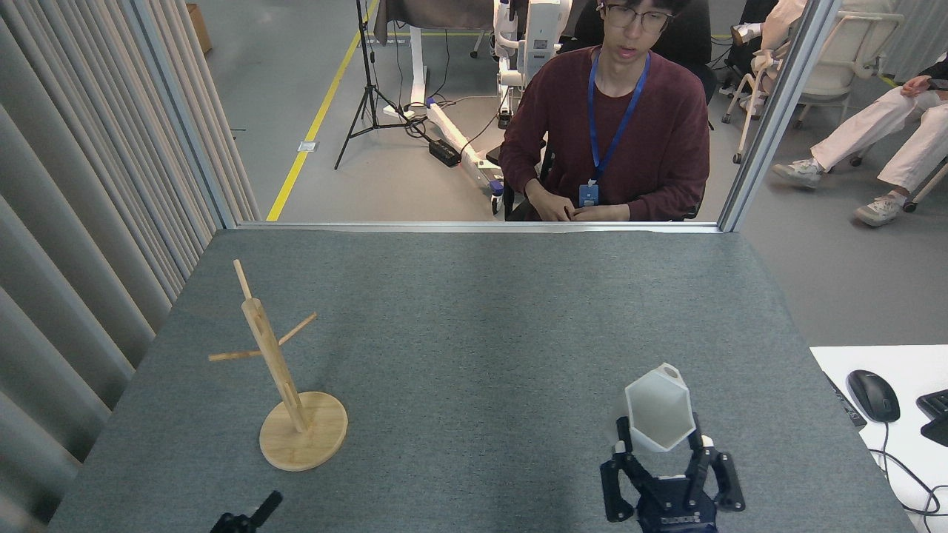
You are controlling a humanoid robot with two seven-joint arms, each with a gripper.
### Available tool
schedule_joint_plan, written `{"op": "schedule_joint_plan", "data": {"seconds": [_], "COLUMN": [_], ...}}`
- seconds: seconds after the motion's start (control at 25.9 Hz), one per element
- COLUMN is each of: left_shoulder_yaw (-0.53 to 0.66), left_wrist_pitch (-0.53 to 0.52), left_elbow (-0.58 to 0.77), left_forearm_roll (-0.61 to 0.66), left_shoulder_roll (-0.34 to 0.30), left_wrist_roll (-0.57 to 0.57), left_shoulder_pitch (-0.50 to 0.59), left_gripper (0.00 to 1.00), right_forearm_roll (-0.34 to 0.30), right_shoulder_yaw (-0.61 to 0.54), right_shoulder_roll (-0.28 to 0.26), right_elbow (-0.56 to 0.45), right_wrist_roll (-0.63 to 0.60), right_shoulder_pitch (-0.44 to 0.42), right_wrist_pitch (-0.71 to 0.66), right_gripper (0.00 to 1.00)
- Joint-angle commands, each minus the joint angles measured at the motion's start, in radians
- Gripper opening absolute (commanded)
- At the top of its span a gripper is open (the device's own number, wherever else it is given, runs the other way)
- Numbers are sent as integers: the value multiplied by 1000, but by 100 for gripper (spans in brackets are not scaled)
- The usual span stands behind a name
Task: Hang cup on storage rack
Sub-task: 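Carry the cup with the right gripper toward the left gripper, then grasp the cup with the left gripper and release the right gripper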
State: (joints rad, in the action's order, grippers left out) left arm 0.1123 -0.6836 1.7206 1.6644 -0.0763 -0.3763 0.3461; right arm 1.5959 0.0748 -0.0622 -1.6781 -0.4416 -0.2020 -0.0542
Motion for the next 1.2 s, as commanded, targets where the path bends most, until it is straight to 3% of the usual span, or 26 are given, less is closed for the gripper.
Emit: {"op": "schedule_joint_plan", "data": {"seconds": [0.0,0.15,0.54,0.93,1.16], "left_shoulder_yaw": [-120,-172,-215,-214,-212], "left_wrist_pitch": [-1,-2,-1,-1,-1], "left_elbow": [-7,-21,-21,-29,-27], "left_forearm_roll": [160,268,288,285,281], "left_shoulder_roll": [20,96,101,102,101], "left_wrist_roll": [7,11,36,36,36], "left_shoulder_pitch": [-58,-93,-102,-102,-102], "left_gripper": [100,100,100,100,100], "right_forearm_roll": [118,210,285,285,289], "right_shoulder_yaw": [123,220,413,421,451], "right_shoulder_roll": [51,97,85,38,42], "right_elbow": [-8,6,40,34,57], "right_wrist_roll": [1,1,-9,-58,-60], "right_shoulder_pitch": [3,-2,-34,-108,-108], "right_wrist_pitch": [4,11,73,79,94], "right_gripper": [53,53,54,54,54]}}
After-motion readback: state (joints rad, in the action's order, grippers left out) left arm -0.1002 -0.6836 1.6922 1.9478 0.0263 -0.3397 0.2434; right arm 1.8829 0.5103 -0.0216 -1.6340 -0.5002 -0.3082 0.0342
